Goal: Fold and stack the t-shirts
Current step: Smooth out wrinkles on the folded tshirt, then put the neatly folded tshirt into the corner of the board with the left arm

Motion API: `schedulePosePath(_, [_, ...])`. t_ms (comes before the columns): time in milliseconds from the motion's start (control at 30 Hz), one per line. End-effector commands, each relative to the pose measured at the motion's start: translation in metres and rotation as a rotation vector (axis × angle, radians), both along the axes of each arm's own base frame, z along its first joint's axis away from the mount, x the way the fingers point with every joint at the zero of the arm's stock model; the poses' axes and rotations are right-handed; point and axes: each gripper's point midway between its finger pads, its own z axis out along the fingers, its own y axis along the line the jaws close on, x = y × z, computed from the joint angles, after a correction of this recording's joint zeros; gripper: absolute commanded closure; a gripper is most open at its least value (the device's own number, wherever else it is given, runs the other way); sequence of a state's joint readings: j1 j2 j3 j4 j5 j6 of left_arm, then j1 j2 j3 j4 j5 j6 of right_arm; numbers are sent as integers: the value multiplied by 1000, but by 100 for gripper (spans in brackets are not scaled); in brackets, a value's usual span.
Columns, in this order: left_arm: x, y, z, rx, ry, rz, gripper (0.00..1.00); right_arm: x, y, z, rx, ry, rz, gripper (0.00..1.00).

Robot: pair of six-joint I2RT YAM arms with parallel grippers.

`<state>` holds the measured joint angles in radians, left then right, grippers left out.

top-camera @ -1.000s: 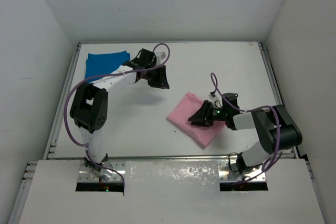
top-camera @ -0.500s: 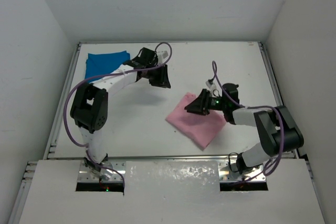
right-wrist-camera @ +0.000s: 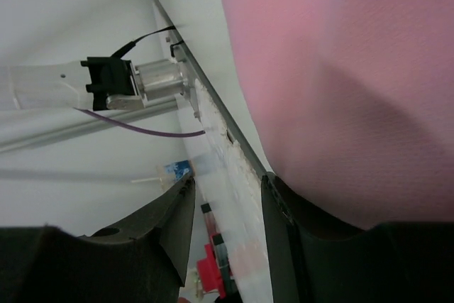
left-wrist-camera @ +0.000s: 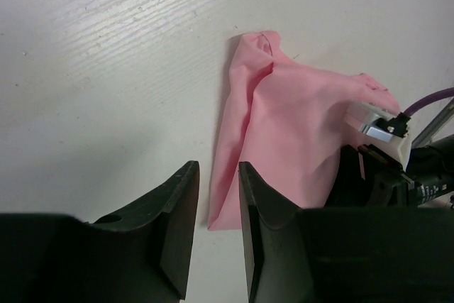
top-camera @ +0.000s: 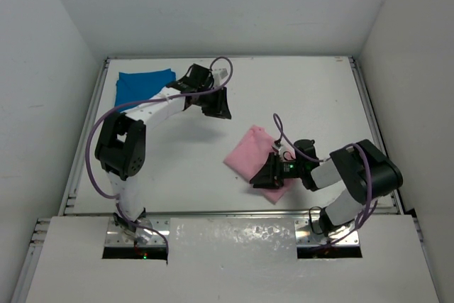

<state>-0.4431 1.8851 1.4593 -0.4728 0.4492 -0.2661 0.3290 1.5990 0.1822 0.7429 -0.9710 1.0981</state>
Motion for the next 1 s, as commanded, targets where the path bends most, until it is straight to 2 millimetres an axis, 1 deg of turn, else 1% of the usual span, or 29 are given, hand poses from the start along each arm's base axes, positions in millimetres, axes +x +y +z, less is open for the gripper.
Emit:
schedulePosePath(0, [7,-2,7,-20,-35,-10,73,8,5,6,47,-91,12,59])
schedulePosePath(67, [8,-3,9,-22,-33,-14,73,13,7,13,75,-100,-4,59])
schedulePosePath(100, [10,-4,13,-25,-45,-16,73,18,9,21,95,-108,-17,59])
schedulePosePath(167, [10,-5,13,-28,-51,-37,72,24,12,33,115,-137,-23,59])
schedulePosePath(200, [9,-7,5,-29,-34,-55,71,28,13,39,116,-140,-20,58])
schedulePosePath(233, [6,-8,-1,-28,-15,-76,70,32,14,54,128,-189,-17,58])
schedulePosePath(267, [1,-11,-7,-35,-2,-124,69,27,11,44,67,-141,-6,58])
schedulePosePath(300, [-4,-13,-14,-45,23,-153,68,41,12,54,28,-191,-3,57])
schedulePosePath(333, [-11,-14,-28,-49,69,-181,65,44,7,59,-42,-242,3,56])
schedulePosePath(367, [-20,-17,-33,-80,92,-230,58,49,-2,51,-154,-330,36,55])
schedulePosePath(400, [-25,-18,-40,-87,110,-250,50,52,-19,41,-305,-234,-7,55])
schedulePosePath(433, [-29,-18,-43,-88,121,-260,49,53,-26,40,-340,-221,-22,56])
schedulePosePath(467, [-32,-16,-49,-80,122,-281,49,48,-34,38,-371,-189,-38,60])
schedulePosePath(500, [-35,-14,-54,-72,131,-289,49,54,-49,29,-432,-166,-96,62])
schedulePosePath(567, [-34,-9,-63,-32,130,-289,47,48,-70,20,-513,-108,-149,67])
schedulePosePath(600, [-37,-6,-71,-15,157,-287,47,48,-83,12,-576,-91,-187,71])
schedulePosePath(633, [-37,-5,-74,-7,161,-290,46,42,-94,13,-630,-56,-208,76])
schedulePosePath(667, [-38,-4,-84,8,183,-287,46,39,-104,11,-689,-40,-222,82])
schedulePosePath(700, [-40,-2,-89,21,203,-288,46,41,-115,9,-757,-43,-250,90])
schedulePosePath(733, [-43,-1,-97,27,225,-290,46,35,-122,11,-799,-20,-249,92])
schedulePosePath(767, [-45,-2,-100,29,237,-294,45,34,-129,14,-834,-28,-266,95])
schedulePosePath(800, [-47,-2,-103,26,246,-297,45,33,-135,14,-864,-25,-282,95])
schedulePosePath(833, [-47,-3,-105,28,249,-298,45,28,-147,11,-927,-7,-302,96])
schedulePosePath(867, [-47,-4,-108,26,248,-300,45,28,-152,13,-947,-16,-320,96])
schedulePosePath(933, [-46,-9,-107,-5,246,-302,45,25,-163,9,-1001,-11,-334,97])
schedulePosePath(967, [-44,-12,-105,-22,239,-304,44,20,-168,7,-1031,10,-331,97])
